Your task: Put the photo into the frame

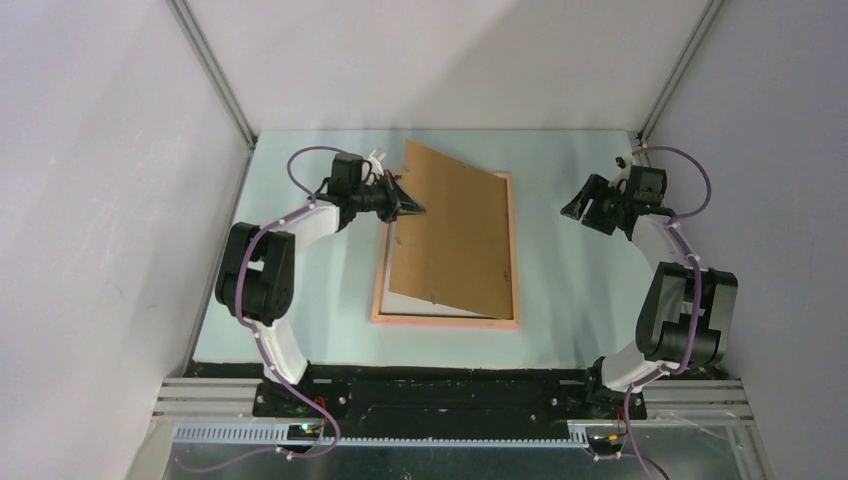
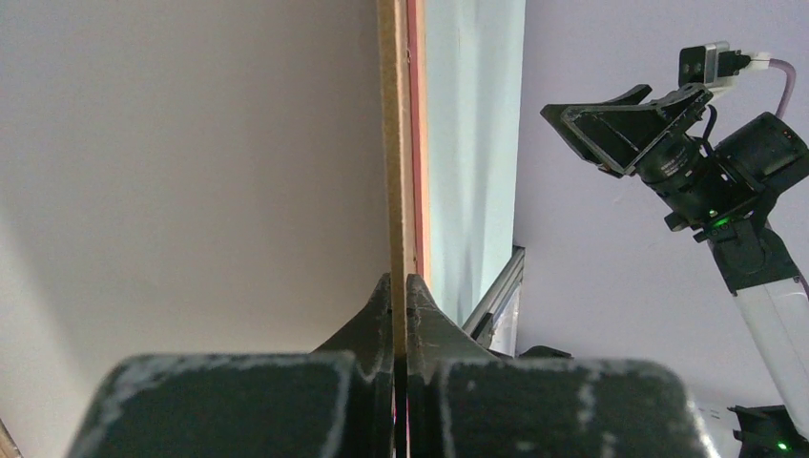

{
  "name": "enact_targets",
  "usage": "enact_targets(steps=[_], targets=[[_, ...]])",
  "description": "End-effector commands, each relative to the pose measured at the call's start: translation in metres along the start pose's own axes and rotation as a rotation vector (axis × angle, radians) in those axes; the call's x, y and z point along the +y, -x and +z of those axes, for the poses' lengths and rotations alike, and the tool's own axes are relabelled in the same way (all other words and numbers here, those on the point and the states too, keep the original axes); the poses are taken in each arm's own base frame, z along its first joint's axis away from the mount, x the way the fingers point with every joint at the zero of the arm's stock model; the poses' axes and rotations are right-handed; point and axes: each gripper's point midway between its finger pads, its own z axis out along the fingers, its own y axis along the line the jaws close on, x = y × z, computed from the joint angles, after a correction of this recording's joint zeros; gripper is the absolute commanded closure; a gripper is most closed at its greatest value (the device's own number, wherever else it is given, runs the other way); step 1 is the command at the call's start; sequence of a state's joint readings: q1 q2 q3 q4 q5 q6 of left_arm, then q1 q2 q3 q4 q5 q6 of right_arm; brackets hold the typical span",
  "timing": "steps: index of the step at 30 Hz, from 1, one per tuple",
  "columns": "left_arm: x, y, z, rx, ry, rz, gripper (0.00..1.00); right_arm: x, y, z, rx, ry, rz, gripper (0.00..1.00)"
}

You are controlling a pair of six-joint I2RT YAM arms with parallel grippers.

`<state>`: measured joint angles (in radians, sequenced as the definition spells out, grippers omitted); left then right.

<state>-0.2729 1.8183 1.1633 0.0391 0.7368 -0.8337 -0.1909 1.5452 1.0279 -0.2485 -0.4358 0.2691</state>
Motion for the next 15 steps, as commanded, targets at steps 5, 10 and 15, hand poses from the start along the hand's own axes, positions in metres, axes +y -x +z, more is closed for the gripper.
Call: enact_targets(steps=[5,10,15], targets=[[-0.008,0.001,0.007,0.02,-0.016,0.104,0.87,0.001,0.004,0.002,-0.014,0.022,0.004,0.33],[0.0,0.002,0.008,0.02,0.024,0.103,0.65,0.002,0.005,0.002,-0.015,0.024,0.004,0.33],[0.011,0.003,0.011,0.028,0.08,0.103,0.47,0.002,0.004,0.003,-0.011,0.025,0.007,0.33]])
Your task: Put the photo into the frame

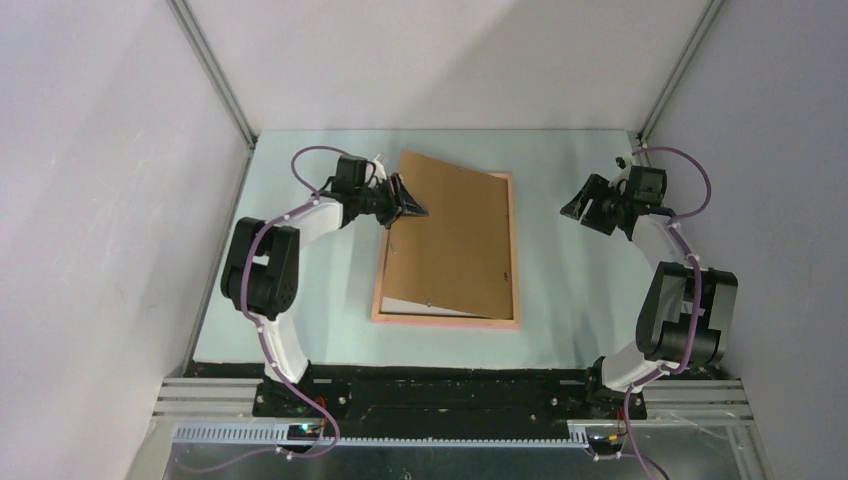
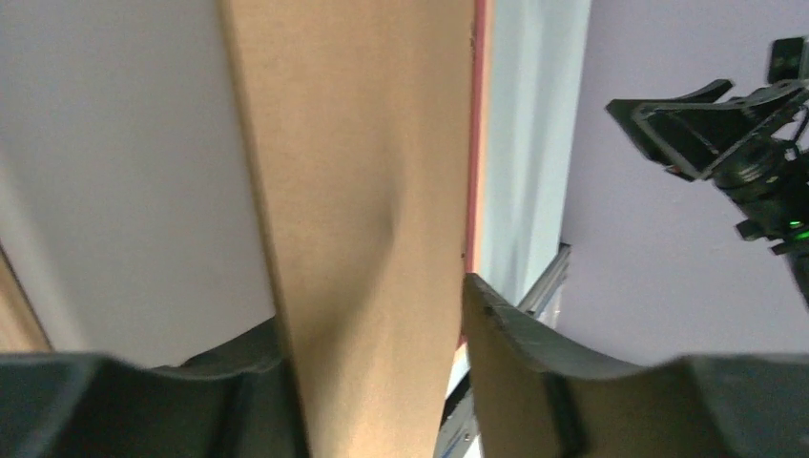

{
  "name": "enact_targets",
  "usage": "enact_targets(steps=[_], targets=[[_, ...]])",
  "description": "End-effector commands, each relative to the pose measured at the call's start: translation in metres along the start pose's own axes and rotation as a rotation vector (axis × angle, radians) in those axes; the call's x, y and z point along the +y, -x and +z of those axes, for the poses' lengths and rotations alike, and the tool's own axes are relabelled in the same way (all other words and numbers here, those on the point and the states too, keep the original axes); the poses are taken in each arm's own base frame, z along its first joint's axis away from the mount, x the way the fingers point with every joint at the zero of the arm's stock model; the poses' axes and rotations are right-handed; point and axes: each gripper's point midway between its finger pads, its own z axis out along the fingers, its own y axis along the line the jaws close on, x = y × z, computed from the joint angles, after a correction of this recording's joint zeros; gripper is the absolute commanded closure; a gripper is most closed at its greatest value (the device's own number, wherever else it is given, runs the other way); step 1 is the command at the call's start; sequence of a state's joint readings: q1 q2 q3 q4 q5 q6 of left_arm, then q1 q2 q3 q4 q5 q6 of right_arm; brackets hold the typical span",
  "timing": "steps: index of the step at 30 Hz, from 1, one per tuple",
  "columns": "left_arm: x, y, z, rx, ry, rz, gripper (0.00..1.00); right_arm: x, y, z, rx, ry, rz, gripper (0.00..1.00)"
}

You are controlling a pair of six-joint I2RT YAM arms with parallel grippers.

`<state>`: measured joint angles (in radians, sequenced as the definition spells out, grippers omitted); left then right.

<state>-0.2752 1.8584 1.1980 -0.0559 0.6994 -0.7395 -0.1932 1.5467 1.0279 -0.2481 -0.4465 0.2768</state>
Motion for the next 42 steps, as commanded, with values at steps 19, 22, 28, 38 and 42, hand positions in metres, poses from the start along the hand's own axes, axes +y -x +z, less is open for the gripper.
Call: enact_targets(steps=[19,22,28,38,42], targets=[[0.026,0.011,0.011,-0.002,0.271,0.136,0.0,0.0,0.002,0.003,-0.005,0.025,0.012,0.33],[0.03,0.011,0.006,-0.008,0.32,0.16,0.0,0.0,0.002,0.004,-0.003,0.025,0.013,0.33],[0.03,0.018,-0.004,-0.039,0.377,0.209,0.0,0.0,0.002,0.004,-0.002,0.027,0.013,0.33],[0.023,0.025,-0.012,-0.068,0.414,0.277,0.0,0.001,0.001,0.004,0.002,0.031,0.017,0.33],[0.02,0.023,-0.011,-0.064,0.421,0.297,0.0,0.001,0.0,0.004,0.003,0.033,0.017,0.33]])
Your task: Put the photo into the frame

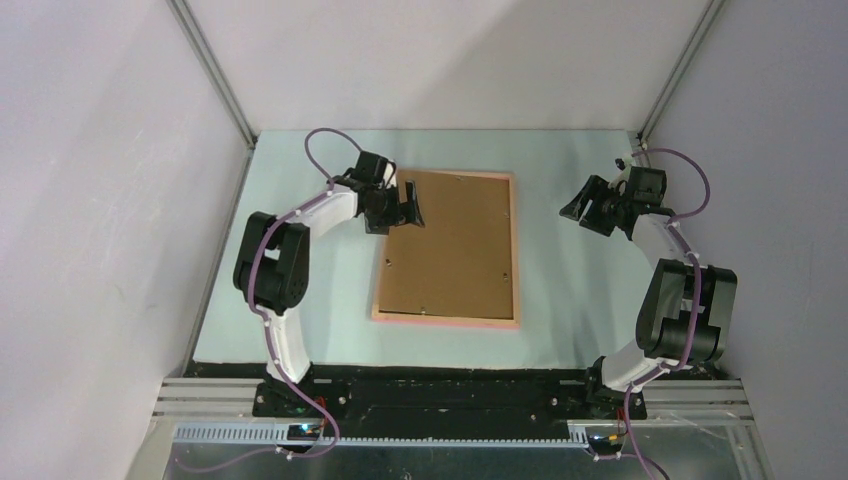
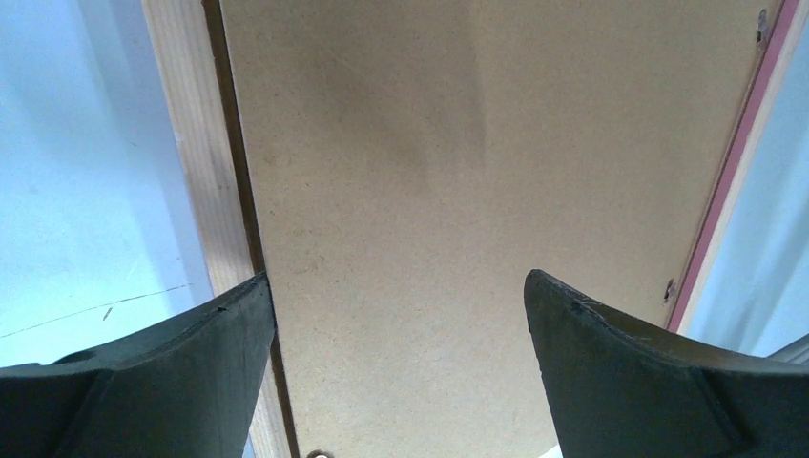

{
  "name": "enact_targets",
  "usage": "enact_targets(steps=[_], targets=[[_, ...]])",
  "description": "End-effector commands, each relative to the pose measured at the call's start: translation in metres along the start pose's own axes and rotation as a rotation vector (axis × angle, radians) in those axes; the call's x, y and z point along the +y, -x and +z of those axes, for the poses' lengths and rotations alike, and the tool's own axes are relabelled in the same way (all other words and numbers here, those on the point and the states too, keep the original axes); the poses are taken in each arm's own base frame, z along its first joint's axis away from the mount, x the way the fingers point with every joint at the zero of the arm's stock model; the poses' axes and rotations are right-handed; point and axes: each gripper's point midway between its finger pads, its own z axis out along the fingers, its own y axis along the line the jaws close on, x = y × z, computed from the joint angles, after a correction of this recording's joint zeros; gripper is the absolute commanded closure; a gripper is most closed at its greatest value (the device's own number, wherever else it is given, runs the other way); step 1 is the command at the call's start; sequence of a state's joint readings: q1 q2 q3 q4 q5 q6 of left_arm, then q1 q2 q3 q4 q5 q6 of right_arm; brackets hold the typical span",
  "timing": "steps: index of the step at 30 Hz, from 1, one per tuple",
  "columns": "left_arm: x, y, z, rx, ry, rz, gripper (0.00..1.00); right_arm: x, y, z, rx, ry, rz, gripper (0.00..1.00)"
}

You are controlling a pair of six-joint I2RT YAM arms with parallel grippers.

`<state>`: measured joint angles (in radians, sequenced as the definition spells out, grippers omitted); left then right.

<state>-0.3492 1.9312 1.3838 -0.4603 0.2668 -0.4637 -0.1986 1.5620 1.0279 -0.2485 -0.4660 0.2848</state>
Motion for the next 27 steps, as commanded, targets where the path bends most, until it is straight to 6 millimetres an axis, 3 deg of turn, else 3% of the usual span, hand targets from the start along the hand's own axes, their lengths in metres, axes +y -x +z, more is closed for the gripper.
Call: enact_targets(steps=[1,20,27], targets=[[-0.031,0.029,-0.03,-0.113,-0.041,0.094,0.0,0.003,0.004,0.002,-0.014,0.023,-0.001,0.34],[-0.015,0.046,-0.058,-0.245,0.141,0.182,0.0,0.004,0.003,0.003,-0.009,0.03,0.0,0.33],[0.003,0.055,-0.058,-0.266,0.217,0.223,0.0,0.014,0.0,0.004,-0.008,0.041,-0.038,0.33]])
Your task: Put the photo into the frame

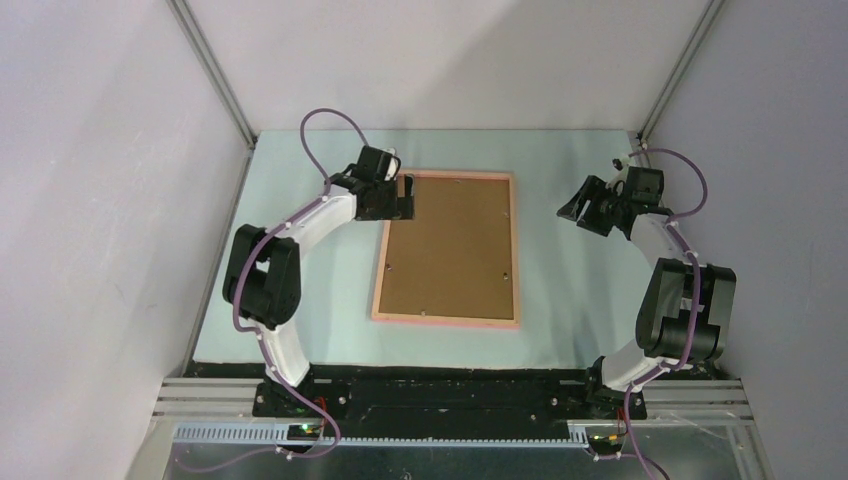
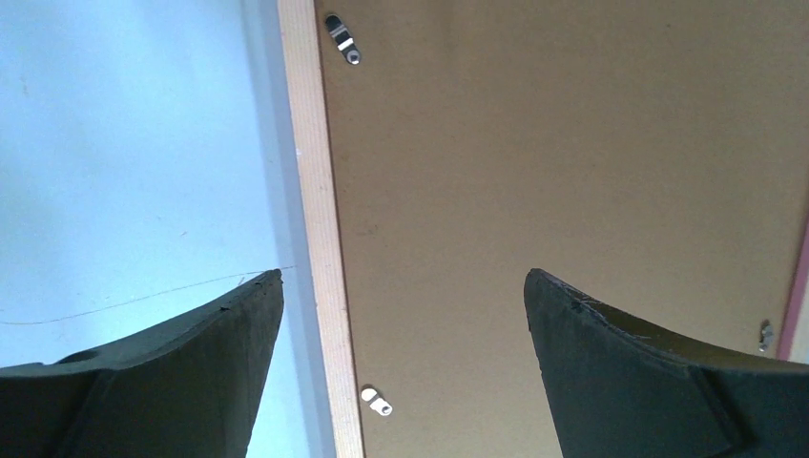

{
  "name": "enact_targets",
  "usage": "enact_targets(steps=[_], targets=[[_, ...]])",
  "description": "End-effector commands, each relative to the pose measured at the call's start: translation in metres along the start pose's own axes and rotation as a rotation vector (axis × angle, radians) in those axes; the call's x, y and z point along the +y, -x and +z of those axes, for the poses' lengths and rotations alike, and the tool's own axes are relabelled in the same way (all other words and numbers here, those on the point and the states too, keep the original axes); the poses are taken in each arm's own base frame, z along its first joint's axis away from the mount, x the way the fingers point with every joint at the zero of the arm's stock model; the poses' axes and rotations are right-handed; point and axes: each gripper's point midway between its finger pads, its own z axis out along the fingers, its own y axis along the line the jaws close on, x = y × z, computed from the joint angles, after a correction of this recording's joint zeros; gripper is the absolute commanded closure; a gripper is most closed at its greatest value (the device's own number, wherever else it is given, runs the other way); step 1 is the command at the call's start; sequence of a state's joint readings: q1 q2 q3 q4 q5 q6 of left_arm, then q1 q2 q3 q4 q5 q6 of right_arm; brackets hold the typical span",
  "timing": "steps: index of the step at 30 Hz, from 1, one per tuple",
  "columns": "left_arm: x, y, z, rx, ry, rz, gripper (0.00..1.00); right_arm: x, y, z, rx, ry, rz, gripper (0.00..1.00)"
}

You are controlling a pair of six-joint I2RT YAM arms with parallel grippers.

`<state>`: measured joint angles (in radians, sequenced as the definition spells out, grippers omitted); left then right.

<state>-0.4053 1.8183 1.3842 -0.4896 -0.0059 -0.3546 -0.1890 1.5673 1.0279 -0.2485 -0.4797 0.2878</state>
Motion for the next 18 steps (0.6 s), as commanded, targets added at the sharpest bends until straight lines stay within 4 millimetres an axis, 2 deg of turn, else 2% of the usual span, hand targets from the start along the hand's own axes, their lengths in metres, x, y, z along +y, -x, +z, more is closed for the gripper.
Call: enact_targets(steps=[1,9,18], targets=[[0.009,0.033,-0.017,-0.098,0.035,0.062,0.0,0.01,0.004,0.003,-0.022,0.023,-0.042,0.33],[0.044,0.027,-0.006,-0.053,0.054,0.09,0.02,0.022,-0.005,0.013,-0.002,0.031,-0.118,0.31],[0.038,0.004,0.01,0.039,-0.07,0.113,0.06,0.036,-0.022,0.035,0.074,-0.006,-0.225,0.21]])
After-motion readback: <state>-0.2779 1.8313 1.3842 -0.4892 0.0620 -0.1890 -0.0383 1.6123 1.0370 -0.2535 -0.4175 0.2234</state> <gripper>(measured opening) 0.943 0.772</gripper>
